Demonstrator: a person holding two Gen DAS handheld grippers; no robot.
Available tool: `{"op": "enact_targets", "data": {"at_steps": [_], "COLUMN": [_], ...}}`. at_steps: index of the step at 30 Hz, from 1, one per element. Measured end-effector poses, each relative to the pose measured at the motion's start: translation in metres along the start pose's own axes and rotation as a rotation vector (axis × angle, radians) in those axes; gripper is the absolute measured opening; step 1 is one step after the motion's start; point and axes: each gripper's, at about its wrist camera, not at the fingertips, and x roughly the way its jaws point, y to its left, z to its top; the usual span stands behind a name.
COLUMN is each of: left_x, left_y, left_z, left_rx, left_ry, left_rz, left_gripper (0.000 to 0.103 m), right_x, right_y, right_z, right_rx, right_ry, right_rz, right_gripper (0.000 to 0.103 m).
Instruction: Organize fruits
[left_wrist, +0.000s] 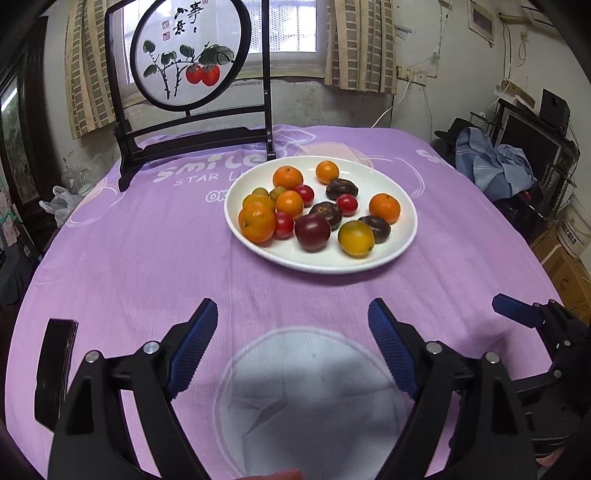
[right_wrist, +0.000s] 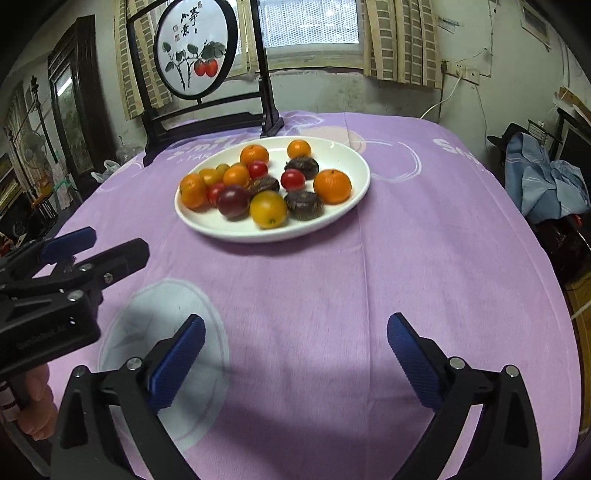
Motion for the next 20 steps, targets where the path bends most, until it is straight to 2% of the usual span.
{"op": "enact_targets", "data": {"at_steps": [3,9,14,20], "left_x": [-0.002,0.004,0.019,0.024], "left_y": [0.003,0.008,0.011,0.016], "left_z": [-0.007,-0.021,-0.032,-0.04], "left_rx": [-0.013,-0.016,-0.023,-0.051], "left_ry": [0.002,0.005,0.056,0.052], "left_rz": [0.008,0.027,0.032,0.055], "left_gripper": [0.085,0.085,0.086,0.093], "right_x": [0.001,0.01,0.012,0.014], "right_y": [0.003,0.0,-0.004,-0.006], "right_z": [-0.006,-0.014,-0.017,-0.027], "right_rx": [-0.007,0.001,0.02,0.02], "right_ry": [0.004,0.029,0.034,0.07], "right_rz": [-0.006,-0.007,0.008,-0.004], "right_gripper": [0.1,0.1,0.1,0.1]}}
